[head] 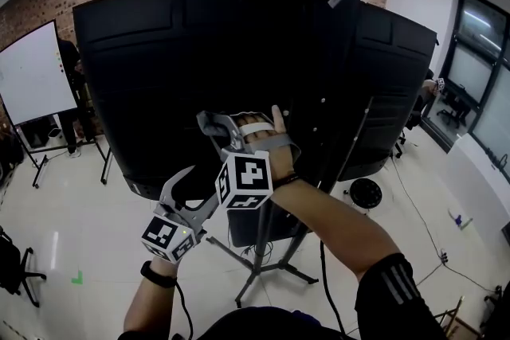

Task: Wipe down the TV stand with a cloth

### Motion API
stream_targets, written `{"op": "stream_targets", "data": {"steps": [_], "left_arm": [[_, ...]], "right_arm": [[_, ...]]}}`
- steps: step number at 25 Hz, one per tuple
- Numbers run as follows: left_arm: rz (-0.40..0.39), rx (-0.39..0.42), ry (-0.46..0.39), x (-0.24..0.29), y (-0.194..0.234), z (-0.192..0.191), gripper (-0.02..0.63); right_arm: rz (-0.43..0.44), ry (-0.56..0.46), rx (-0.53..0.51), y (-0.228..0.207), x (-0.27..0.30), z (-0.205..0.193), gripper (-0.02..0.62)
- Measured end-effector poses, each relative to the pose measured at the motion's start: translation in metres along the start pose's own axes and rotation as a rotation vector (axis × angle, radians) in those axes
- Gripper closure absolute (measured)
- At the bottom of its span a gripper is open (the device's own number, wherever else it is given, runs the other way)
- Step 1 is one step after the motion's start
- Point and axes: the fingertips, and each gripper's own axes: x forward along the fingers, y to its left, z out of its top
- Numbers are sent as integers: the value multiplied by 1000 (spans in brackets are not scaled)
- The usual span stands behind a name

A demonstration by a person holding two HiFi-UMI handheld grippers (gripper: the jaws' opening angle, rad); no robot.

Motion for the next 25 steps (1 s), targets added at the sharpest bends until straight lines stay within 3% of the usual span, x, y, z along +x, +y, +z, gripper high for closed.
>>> {"op": "stream_targets", "data": {"steps": [6, 11, 25], "left_arm": [[56, -1, 27, -25, 21, -13, 298], [73, -9, 49, -33, 25, -11, 298], [-52, -22, 32, 8, -14, -19, 298]], "right_arm": [[61, -21, -10, 32, 33, 20, 529], [54, 5, -60, 42, 46, 19, 531], [0, 182, -172, 34, 21, -57, 532]]}}
